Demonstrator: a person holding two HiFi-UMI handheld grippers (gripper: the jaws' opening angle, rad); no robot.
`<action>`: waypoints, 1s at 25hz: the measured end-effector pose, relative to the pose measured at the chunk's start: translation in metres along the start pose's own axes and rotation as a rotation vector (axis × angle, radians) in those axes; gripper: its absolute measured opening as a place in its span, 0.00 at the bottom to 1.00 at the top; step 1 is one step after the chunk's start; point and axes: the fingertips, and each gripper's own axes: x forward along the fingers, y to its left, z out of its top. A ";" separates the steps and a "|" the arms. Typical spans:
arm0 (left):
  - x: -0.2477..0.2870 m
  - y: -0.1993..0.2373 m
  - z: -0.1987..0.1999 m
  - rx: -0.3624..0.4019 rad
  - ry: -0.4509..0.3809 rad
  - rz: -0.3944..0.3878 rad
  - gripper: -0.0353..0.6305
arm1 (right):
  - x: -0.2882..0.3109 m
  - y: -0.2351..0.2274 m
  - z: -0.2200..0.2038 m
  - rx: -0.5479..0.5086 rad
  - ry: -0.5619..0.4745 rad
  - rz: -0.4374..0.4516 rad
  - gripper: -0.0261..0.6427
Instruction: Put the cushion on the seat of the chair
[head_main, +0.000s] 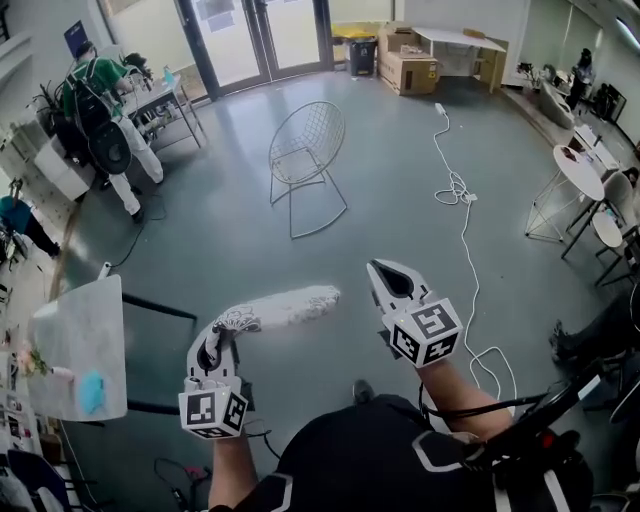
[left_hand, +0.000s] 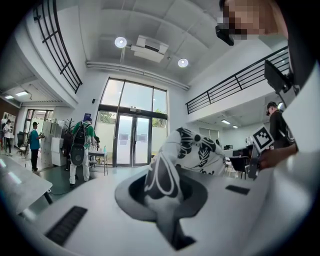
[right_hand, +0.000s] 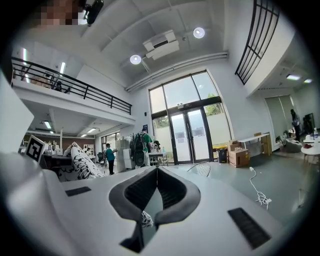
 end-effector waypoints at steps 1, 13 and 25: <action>0.010 -0.001 -0.001 -0.003 0.005 0.002 0.08 | 0.005 -0.009 0.001 0.002 0.000 0.000 0.05; 0.095 -0.025 0.008 0.033 0.043 -0.011 0.08 | 0.046 -0.091 0.003 0.030 -0.003 0.005 0.06; 0.143 0.007 0.003 -0.014 0.046 -0.056 0.08 | 0.093 -0.107 0.003 0.006 0.050 -0.043 0.06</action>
